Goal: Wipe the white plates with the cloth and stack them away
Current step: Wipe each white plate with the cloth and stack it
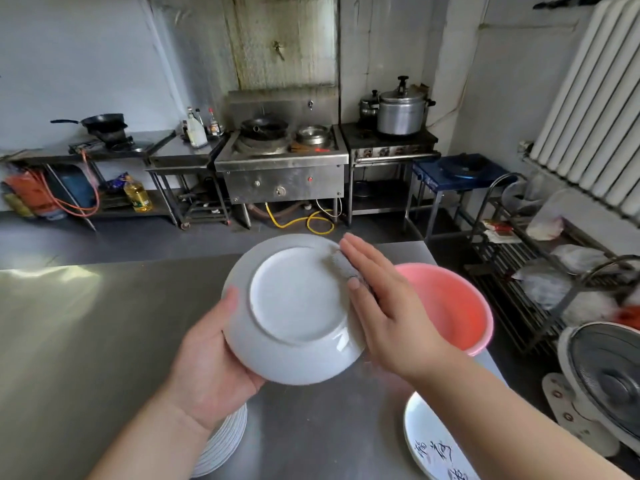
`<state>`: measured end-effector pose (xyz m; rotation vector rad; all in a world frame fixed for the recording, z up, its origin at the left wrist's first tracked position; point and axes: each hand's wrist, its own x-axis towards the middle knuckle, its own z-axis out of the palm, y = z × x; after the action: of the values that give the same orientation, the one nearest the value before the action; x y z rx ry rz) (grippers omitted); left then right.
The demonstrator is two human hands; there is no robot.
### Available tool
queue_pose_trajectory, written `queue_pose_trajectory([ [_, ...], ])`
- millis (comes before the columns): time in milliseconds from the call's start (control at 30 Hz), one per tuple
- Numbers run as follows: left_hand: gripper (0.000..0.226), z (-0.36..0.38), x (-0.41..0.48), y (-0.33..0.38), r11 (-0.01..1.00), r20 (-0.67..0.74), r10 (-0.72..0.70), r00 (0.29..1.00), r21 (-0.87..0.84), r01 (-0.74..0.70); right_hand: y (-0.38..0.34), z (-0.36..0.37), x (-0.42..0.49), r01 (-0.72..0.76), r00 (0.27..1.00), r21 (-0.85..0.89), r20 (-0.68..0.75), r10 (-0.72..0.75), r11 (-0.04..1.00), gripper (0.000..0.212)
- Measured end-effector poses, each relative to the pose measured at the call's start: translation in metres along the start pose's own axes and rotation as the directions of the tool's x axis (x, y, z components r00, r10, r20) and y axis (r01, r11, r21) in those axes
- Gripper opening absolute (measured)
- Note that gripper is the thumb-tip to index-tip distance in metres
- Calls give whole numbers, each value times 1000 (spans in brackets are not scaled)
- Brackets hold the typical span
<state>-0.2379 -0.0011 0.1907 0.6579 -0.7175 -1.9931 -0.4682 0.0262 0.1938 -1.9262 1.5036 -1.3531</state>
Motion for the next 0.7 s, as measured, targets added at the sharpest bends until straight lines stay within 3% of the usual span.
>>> queue_pose_trajectory([
  [100,49,-6,1,-3,993,-39,37,999,111,-32,1,15,-19,8,999,-95,36,-5,995,57],
  [300,50,-12,-3,-21,997,-41,71,997,20,-70,-4,39,-46,43,999,-304,-9,-48,952,61],
  [433,49,2,0,-21,993,-38,119,992,-1,-119,-10,24,-21,-6,1000,-305,-3,5,952,59],
  [600,56,15,3,-29,996,-18,60,998,-61,-61,-25,67,-62,246,966,-461,41,-257,853,62],
  [700,51,18,4,-30,992,14,103,995,-69,-102,-16,43,-38,244,966,-459,41,-253,854,65],
])
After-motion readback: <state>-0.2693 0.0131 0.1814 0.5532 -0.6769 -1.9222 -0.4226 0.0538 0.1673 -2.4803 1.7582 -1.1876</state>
